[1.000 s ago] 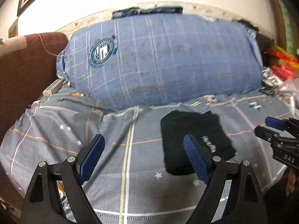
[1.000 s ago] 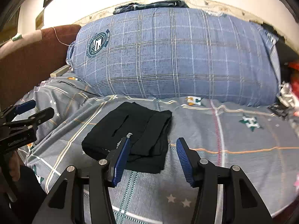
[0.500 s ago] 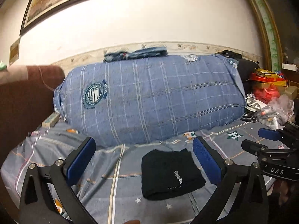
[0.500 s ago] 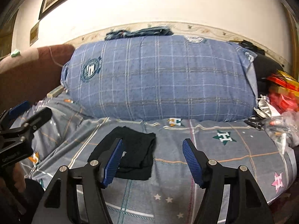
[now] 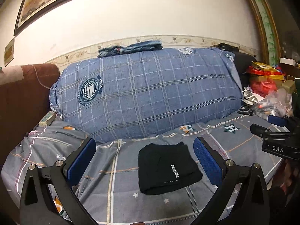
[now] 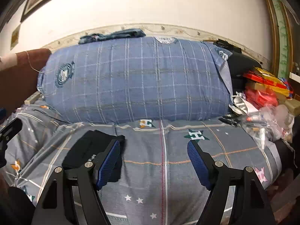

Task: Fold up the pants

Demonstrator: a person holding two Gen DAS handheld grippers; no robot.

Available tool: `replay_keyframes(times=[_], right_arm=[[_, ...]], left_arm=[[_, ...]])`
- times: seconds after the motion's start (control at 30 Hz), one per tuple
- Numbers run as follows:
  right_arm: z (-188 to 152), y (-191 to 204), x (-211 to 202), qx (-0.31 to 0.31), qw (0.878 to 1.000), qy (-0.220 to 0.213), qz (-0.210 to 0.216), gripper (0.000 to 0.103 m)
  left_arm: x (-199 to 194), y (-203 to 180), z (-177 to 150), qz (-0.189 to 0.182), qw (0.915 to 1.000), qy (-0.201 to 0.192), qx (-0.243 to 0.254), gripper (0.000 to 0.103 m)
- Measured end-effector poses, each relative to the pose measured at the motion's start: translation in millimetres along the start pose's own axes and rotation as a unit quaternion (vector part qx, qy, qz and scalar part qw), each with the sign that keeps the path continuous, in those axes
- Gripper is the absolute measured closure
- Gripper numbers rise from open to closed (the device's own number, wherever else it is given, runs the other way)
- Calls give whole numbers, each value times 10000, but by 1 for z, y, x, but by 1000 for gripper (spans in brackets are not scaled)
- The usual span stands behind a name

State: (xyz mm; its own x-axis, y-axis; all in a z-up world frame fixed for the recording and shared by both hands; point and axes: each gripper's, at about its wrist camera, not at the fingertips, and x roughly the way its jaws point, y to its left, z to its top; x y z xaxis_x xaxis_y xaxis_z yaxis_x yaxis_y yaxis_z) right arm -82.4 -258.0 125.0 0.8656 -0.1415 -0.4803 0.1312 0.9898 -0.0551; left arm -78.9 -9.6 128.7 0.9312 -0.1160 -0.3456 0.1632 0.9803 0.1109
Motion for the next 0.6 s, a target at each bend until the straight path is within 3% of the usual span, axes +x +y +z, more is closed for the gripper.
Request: replay_keyframes(times=[0.4,0.6], right_arm=[[3,46,9,-746,9961,-127,-451,23],[5,59,16,-802,9960,-29,-396,23]], left_arm=[[11,21,-13,87,9992,289,-253,0],[14,33,-16,215,9985,375,-346,0]])
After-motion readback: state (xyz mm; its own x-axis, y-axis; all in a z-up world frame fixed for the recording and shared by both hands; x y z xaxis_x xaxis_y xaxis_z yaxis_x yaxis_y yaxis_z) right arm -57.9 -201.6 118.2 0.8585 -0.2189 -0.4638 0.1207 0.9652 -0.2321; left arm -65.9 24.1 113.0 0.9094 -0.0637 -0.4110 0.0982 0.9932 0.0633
